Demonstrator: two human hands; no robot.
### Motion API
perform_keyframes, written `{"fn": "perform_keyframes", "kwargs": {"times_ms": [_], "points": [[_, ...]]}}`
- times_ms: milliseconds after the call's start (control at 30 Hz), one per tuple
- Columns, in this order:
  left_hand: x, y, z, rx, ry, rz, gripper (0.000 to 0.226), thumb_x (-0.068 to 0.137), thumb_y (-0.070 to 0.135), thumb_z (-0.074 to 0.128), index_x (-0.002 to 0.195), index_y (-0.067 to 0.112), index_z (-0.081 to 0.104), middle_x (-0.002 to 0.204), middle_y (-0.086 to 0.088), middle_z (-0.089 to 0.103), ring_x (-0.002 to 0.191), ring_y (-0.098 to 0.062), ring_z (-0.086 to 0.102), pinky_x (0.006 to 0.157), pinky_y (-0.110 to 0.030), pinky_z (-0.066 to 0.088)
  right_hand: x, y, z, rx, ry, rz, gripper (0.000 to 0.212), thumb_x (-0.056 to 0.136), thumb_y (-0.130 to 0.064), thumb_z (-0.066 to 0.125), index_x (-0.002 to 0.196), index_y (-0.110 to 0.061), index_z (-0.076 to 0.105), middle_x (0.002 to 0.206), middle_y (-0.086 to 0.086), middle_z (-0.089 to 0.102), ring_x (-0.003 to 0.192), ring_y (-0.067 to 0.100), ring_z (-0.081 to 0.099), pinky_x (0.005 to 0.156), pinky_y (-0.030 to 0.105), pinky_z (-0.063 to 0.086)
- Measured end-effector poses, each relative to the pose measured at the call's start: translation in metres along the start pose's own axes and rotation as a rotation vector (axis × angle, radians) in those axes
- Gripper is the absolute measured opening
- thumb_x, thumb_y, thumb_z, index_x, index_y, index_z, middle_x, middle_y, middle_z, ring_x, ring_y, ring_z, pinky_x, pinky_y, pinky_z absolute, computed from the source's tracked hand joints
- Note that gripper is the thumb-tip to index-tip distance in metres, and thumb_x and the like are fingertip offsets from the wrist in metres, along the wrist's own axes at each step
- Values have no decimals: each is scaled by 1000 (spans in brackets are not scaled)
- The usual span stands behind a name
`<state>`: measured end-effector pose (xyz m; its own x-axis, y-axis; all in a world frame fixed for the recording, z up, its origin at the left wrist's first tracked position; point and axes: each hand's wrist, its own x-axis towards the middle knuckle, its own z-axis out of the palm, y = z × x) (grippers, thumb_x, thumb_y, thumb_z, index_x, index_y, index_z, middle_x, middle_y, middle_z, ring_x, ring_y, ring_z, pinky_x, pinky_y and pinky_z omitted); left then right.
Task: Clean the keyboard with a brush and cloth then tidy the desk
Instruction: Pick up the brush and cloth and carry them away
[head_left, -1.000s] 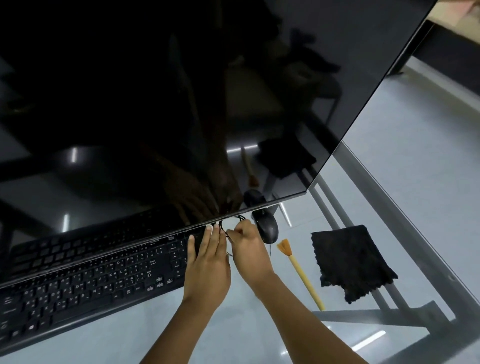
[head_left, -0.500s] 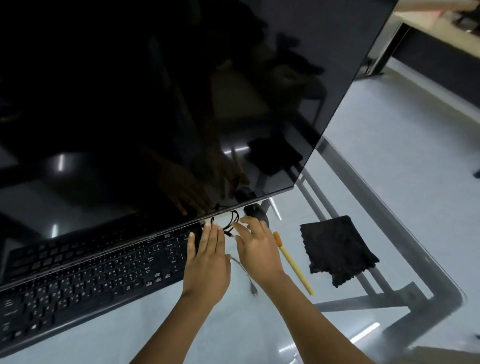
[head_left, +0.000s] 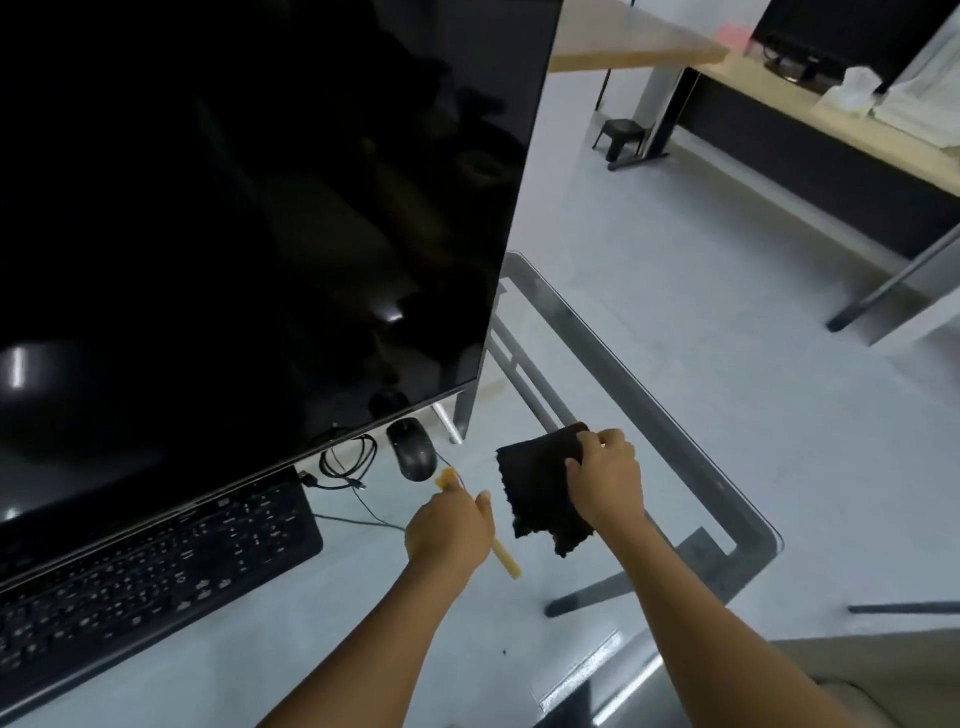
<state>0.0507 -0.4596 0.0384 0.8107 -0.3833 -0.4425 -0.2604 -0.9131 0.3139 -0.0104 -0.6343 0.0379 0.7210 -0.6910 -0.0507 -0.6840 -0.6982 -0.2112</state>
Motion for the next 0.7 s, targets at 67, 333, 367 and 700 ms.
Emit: {"fn": "perform_keyframes", "kwargs": {"times_ms": [67,333,367,700], "points": [[8,12,10,17,-31,-57,56,98,51,25,118,7,54,106,-9,64,95,-26,63,69,-34,51,9,12,4,1,-59,94,47,97,-35,50,136,-10,46,133,15,46,119,31,48,100,41,44],[27,33,22,-96,-22,-140,26,93,29,49,111,10,51,88,-3,58,73,-18,54,56,-27,40,35,27,18,146,-257,311,54,90,-46,60,127,-10,45,117,11,60,106,29,60,96,43,46],[29,33,21,-122,-17,-145,24,92,28,50,107,10,53,83,-1,56,72,-18,56,53,-26,40,39,28,18,205,-305,314,51,90,-43,61,125,-9,48,114,10,62,101,28,62,93,41,49],[15,57,-13,-350,35,-36,19,91,29,50,81,13,50,72,0,55,57,-12,54,43,-23,37,44,29,-46,309,-343,-14,20,100,-30,49,100,-10,54,87,1,58,84,21,57,61,22,39]]}}
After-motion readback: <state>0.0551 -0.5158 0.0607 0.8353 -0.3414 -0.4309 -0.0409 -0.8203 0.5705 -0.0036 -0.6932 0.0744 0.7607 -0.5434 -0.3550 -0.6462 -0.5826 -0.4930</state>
